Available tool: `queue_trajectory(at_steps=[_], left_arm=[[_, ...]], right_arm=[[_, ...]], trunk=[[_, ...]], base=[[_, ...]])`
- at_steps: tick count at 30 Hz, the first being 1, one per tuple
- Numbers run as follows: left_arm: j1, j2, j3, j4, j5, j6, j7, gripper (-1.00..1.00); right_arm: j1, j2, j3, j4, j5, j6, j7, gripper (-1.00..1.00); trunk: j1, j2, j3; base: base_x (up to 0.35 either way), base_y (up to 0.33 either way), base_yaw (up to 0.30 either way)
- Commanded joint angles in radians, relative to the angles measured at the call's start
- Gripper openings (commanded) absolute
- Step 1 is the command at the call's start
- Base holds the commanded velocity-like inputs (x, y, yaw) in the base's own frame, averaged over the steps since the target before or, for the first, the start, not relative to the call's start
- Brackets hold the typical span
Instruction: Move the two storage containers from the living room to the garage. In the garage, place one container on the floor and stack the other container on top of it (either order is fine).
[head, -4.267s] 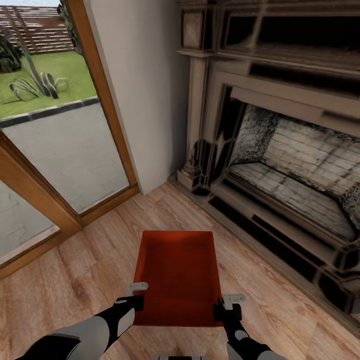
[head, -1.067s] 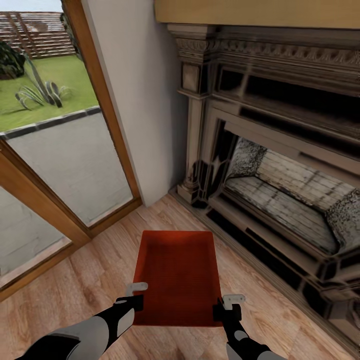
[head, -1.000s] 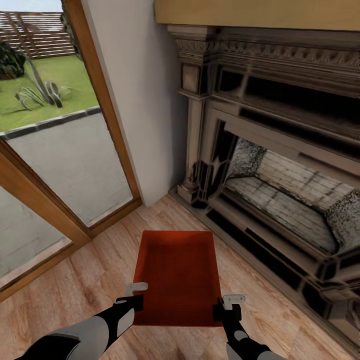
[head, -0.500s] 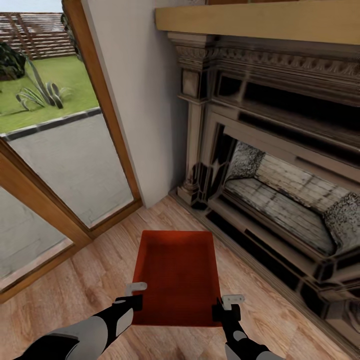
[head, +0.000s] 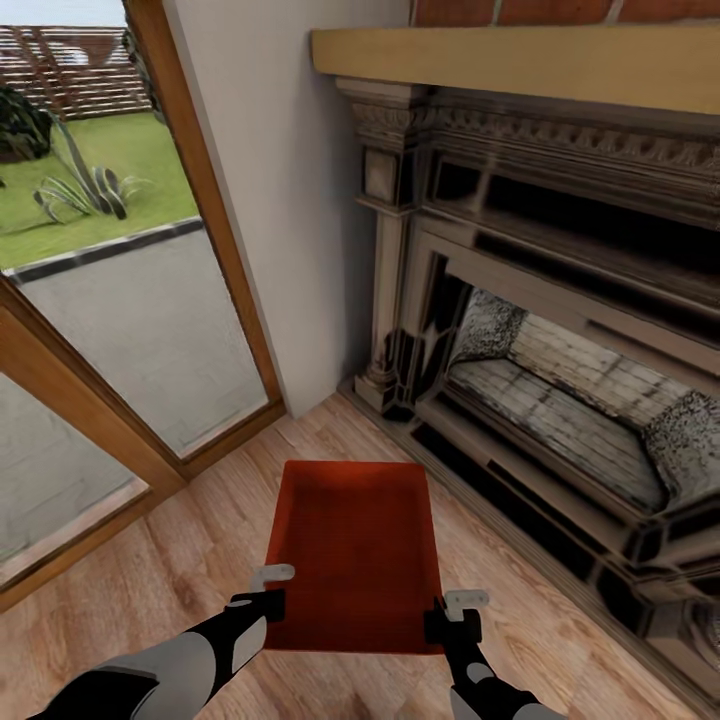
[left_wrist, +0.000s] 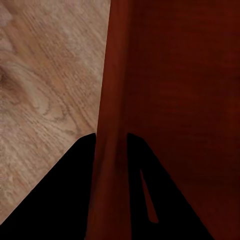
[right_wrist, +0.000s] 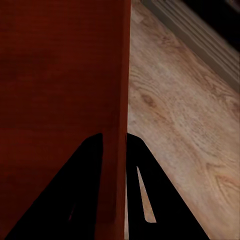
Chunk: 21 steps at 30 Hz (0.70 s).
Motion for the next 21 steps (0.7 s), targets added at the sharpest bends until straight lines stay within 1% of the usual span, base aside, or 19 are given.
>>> queue_trajectory(at_steps=[1, 4, 21], left_arm=[[0.0, 0.003, 0.004, 0.002, 0.012, -0.003, 0.023, -1.0], [0.0, 0.003, 0.004, 0.002, 0.012, -0.003, 0.022, -1.0], [0.0, 0.003, 0.004, 0.002, 0.012, -0.003, 0.022, -1.0]], right_arm=[[-0.001, 0.001, -0.054, -0.003, 0.027, -0.01, -0.004, -1.0], [0.0, 0.002, -0.054, -0.002, 0.026, -0.032, -0.003, -1.0], [0.0, 0.001, -0.054, -0.002, 0.023, -0.036, -0.003, -1.0]], trunk=[[-0.004, 0.007, 0.003], [-0.015, 0.028, 0.012], [-0.081, 0.147, 0.065]], base=[[0.0, 0.0, 0.0], [0.0, 0.0, 0.0], [0.0, 0.0, 0.0]])
